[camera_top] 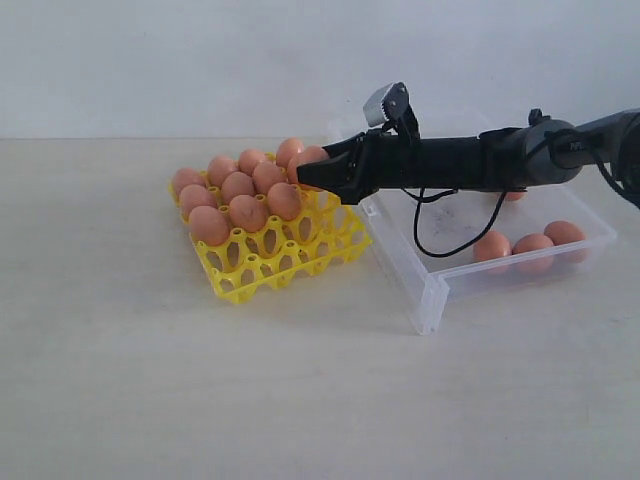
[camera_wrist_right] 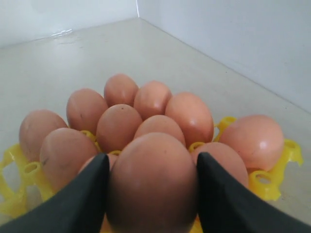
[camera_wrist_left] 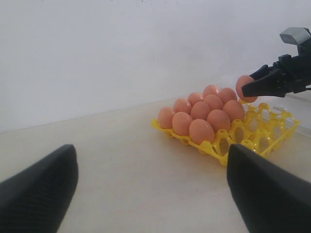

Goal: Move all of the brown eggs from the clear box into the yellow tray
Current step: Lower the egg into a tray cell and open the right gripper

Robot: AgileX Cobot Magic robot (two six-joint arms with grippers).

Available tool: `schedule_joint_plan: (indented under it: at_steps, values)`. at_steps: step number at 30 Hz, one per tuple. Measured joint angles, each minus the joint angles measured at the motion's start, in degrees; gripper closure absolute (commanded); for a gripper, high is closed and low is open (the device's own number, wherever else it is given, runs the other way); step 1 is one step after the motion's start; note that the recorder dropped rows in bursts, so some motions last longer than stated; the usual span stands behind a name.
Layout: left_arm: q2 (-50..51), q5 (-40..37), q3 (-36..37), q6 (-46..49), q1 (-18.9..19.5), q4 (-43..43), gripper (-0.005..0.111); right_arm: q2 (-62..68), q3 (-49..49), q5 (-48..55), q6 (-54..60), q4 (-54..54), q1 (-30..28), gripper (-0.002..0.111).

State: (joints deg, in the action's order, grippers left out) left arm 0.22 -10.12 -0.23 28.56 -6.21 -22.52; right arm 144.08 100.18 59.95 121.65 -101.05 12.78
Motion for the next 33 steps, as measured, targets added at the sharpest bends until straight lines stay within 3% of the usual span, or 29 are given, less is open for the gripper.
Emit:
schedule_joint_plan:
  at_steps: [18, 33]
  values:
    - [0.0, 0.0, 0.0, 0.0, 0.0, 0.0, 0.029, -0.8, 0.7, -2.7, -5.2, 6.9, 0.5, 0.109]
    - [0.0, 0.0, 0.0, 0.0, 0.0, 0.0, 0.029, -2.4, -0.2, -7.8, -6.4, 10.1, 4.9, 0.109]
